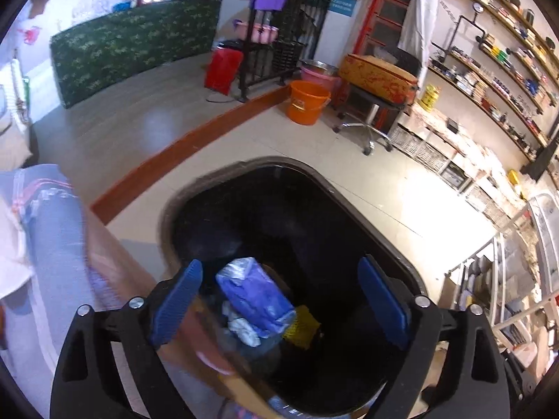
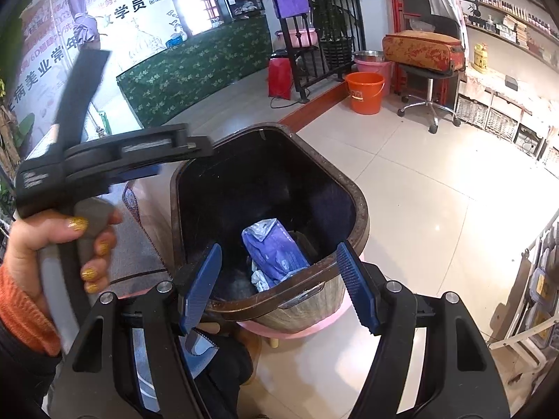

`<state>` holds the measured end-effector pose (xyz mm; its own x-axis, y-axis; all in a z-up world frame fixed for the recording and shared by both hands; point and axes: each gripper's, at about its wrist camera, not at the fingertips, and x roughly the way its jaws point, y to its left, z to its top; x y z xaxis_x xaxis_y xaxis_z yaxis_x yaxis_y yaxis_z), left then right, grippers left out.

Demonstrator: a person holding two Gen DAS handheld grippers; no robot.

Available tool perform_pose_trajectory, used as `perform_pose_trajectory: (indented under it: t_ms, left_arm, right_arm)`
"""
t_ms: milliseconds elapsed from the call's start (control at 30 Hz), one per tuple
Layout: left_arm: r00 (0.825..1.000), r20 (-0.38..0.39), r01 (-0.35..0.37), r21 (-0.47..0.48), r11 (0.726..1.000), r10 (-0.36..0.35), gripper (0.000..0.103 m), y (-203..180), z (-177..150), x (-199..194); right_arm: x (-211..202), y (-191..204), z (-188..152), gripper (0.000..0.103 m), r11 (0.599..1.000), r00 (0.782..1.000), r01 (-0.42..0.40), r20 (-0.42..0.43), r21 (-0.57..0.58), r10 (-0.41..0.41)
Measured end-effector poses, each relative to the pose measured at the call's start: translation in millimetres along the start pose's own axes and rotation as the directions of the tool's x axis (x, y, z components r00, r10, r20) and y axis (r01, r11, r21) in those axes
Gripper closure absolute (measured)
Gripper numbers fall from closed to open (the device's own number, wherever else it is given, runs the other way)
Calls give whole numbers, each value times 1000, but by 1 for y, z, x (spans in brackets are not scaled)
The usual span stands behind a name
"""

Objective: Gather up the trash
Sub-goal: 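Move both tools back over the trash on the bed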

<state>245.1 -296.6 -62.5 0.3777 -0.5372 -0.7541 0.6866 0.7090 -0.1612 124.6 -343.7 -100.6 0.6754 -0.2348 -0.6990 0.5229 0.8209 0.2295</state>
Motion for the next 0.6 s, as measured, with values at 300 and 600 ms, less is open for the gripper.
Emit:
perform_pose_trajectory:
  t_ms: [300, 600]
  left_arm:
    - [995, 40, -85, -31, 996, 86, 9, 30, -2, -30]
    - [984, 91, -143, -122, 982, 154, 9, 69, -24, -70]
  right_arm:
    - [-2, 9, 7, 23, 1000, 1000, -14, 22, -8, 14]
    - [4, 36, 11, 15, 997, 998, -61, 12, -52, 62]
